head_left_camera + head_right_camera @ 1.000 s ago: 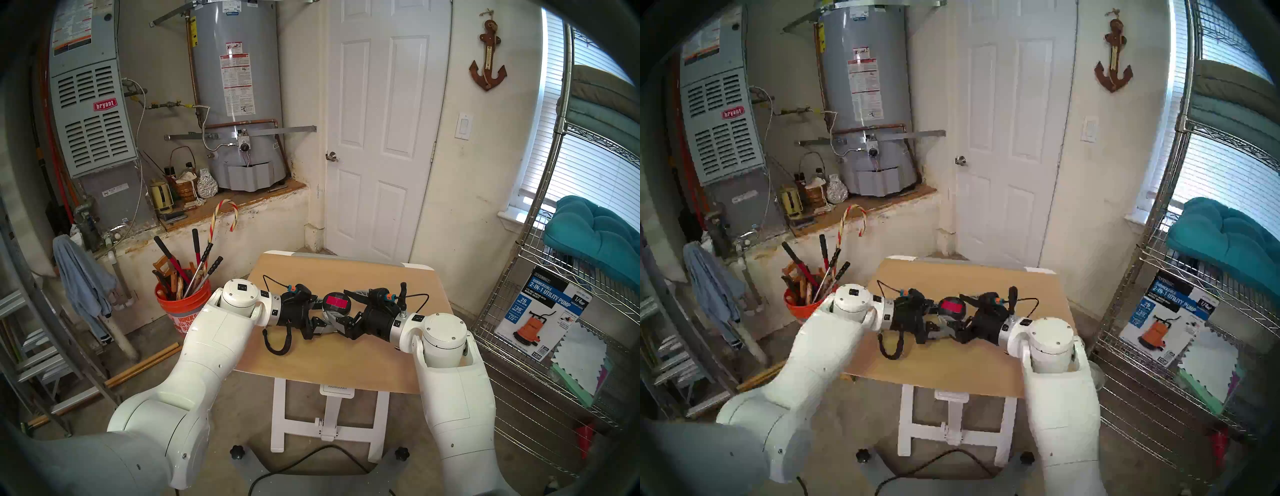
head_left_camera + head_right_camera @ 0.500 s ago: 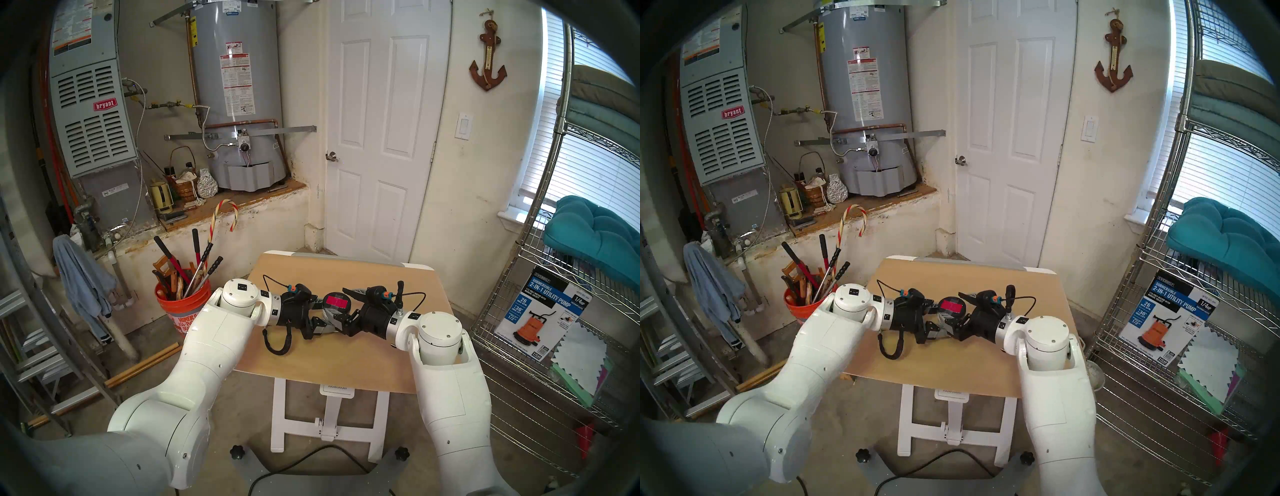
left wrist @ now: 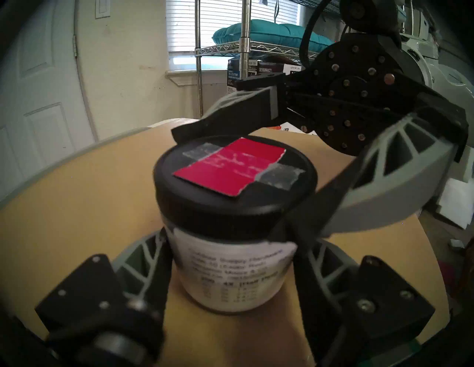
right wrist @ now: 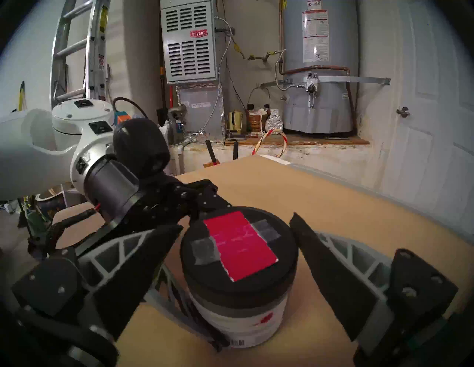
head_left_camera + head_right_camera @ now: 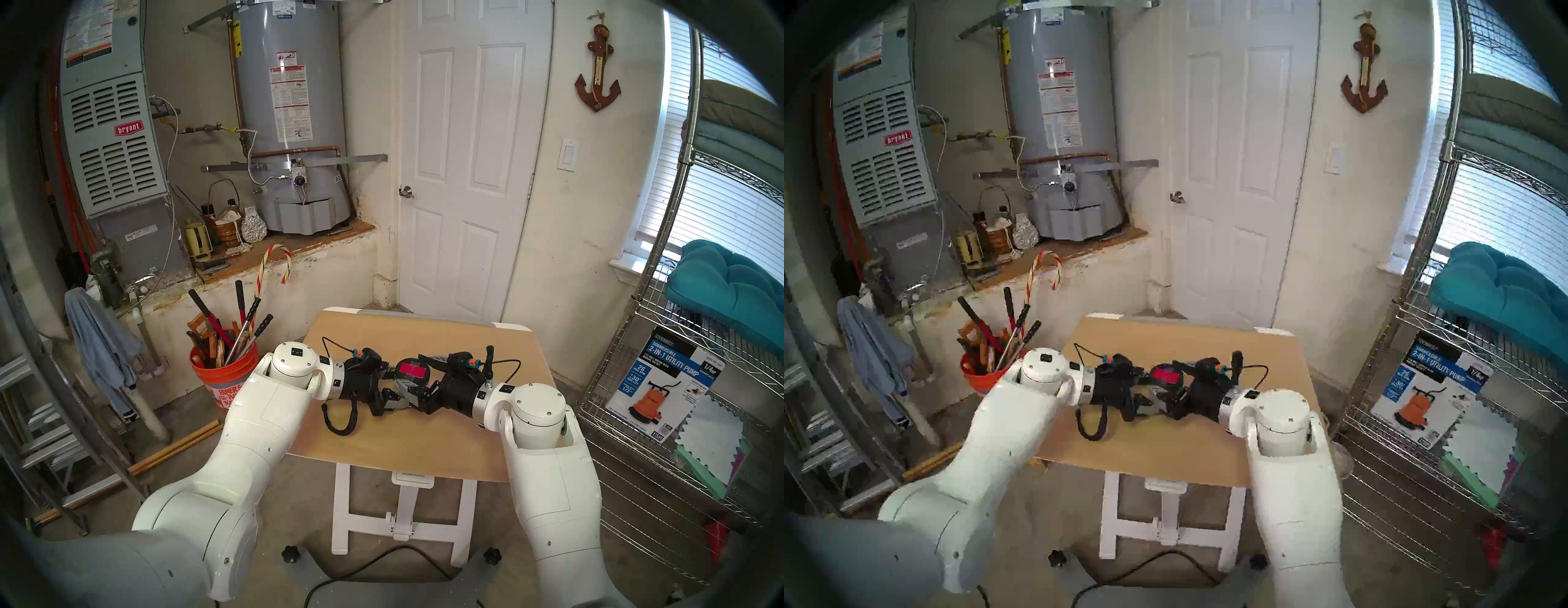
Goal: Open paint jar
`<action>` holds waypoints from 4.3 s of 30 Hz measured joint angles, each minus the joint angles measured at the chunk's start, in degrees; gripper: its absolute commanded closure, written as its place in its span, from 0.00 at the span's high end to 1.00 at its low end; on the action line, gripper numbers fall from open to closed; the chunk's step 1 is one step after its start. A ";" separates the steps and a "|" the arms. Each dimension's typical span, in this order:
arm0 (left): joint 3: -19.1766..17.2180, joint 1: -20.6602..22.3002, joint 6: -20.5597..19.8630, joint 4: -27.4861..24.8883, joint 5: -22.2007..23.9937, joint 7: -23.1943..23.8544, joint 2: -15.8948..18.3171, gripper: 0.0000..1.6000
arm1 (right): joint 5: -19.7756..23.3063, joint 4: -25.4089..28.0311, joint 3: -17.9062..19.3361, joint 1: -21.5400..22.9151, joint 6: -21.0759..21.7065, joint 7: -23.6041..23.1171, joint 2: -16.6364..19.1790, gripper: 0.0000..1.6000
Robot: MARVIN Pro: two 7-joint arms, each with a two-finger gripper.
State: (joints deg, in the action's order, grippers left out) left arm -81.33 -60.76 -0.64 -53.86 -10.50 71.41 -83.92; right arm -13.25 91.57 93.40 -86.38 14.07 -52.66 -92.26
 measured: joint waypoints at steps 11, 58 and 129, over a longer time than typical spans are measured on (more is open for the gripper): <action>-0.13 -0.40 -0.15 -0.54 -0.09 0.08 -0.03 0.00 | -0.05 0.56 0.03 -0.62 0.16 0.13 0.00 1.00; -0.95 -0.63 -0.91 -1.02 -0.82 1.60 -0.06 0.00 | 1.39 -5.32 -1.55 3.77 -5.28 -5.33 4.94 0.00; -2.13 0.50 -1.49 0.34 -2.96 3.93 -0.68 0.00 | 24.72 -46.82 -24.97 36.42 -20.24 -31.57 18.66 1.00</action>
State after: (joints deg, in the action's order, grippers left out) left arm -83.47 -60.26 -2.14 -53.52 -13.46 75.34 -84.60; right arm 11.47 44.75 68.43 -49.96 -6.17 -84.23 -73.60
